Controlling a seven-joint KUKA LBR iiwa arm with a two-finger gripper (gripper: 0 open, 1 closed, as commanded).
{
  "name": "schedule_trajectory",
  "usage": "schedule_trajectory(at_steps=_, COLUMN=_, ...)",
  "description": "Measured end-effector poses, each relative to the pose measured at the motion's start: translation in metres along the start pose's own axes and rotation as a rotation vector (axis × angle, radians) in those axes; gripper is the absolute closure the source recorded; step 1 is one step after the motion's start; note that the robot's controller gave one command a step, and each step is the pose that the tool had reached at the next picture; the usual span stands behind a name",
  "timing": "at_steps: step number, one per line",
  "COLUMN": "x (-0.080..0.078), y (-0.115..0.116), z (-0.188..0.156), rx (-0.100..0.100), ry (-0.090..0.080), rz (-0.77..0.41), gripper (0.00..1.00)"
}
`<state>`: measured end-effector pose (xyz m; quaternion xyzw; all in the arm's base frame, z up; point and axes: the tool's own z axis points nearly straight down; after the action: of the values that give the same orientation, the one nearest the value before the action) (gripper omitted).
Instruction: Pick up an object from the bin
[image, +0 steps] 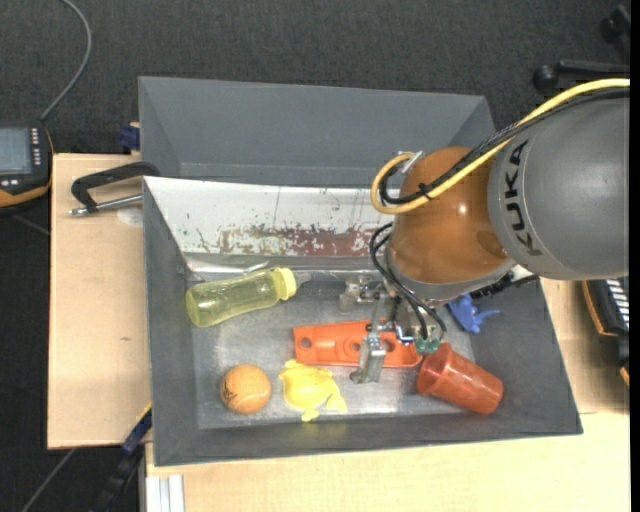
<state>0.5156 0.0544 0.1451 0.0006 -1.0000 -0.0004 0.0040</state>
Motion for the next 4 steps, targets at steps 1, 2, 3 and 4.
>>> schedule_trajectory(at_steps=1, x=-0.001, y=0.000, z=-0.004, rx=-0.001, ry=-0.007, rz=0.001, gripper=0.00)
schedule_trajectory(at_steps=2, x=-0.004, y=-0.005, z=0.023, rx=-0.002, ry=-0.013, rz=0.073, gripper=0.00)
schedule_trajectory(at_steps=3, x=-0.024, y=-0.007, z=0.074, rx=-0.002, ry=-0.011, rz=0.056, gripper=1.00)
schedule_trajectory(at_steps=4, x=-0.024, y=-0.007, z=0.074, rx=-0.002, ry=-0.011, rz=0.056, gripper=1.00)
